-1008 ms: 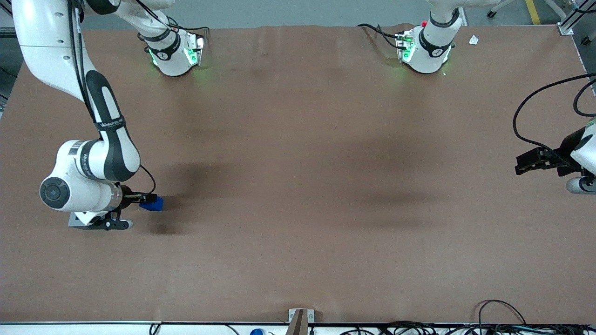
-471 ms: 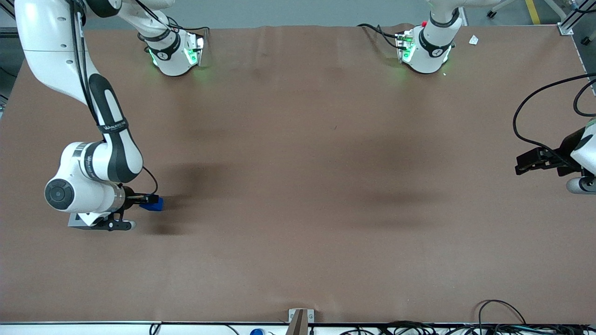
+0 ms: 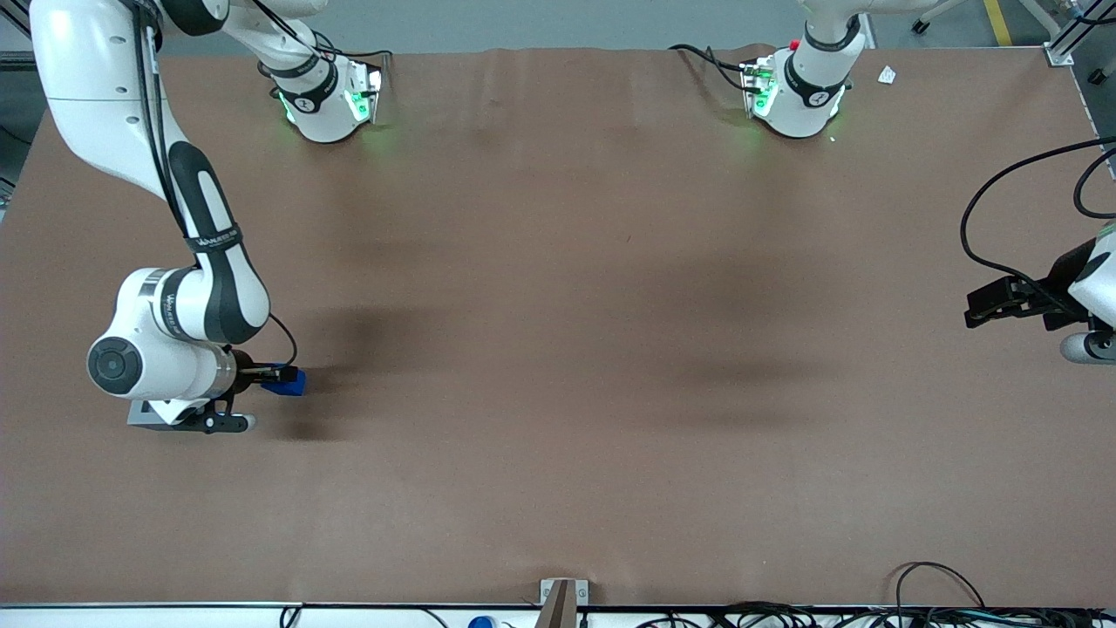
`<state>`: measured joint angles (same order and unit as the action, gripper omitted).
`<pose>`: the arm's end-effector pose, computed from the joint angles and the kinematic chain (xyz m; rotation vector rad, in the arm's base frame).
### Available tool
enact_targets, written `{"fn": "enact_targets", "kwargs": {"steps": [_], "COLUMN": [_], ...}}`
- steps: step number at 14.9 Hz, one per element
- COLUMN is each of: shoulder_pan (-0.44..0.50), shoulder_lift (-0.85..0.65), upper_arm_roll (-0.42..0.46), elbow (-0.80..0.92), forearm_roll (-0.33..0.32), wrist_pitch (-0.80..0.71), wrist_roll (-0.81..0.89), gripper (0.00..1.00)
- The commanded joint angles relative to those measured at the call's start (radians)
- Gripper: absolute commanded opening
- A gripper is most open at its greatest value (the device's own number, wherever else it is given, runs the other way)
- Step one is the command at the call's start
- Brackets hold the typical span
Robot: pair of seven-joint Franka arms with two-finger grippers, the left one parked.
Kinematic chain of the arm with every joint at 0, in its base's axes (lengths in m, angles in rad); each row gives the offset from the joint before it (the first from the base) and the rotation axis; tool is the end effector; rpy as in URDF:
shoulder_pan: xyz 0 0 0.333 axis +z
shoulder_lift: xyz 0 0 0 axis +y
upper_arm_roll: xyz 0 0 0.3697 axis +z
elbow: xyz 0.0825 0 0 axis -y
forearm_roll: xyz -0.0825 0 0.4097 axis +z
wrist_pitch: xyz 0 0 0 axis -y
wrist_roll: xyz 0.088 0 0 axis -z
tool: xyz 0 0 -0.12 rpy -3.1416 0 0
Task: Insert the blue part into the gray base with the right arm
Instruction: 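Close the right gripper on the blue block and lift it, then carry the blue block over the gray base's square hole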
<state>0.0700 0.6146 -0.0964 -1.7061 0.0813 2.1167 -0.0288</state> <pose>0.6988 -0.0070 0.2348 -3.1121 0.0543 0.3123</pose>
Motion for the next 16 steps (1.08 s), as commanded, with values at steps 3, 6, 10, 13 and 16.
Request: {"fn": "enact_targets", "kwargs": {"steps": [3, 6, 10, 13, 16], "shoulder_pan": [-0.002, -0.001, -0.006, -0.024, -0.062], "shoulder_lift": [0.01, 0.01, 0.008, -0.007, -0.006], "upper_arm_roll": [0.003, 0.003, 0.001, -0.002, -0.002], "elbow": [0.011, 0.014, 0.02, 0.036, 0.121], "forearm_roll": [0.017, 0.018, 0.017, 0.017, 0.018], "wrist_pitch": [0.006, 0.006, -0.003, -0.026, -0.134], "wrist_roll": [0.013, 0.033, 0.033, 0.071, 0.118], "gripper": [0.62, 0.52, 0.19, 0.1, 0.06]}}
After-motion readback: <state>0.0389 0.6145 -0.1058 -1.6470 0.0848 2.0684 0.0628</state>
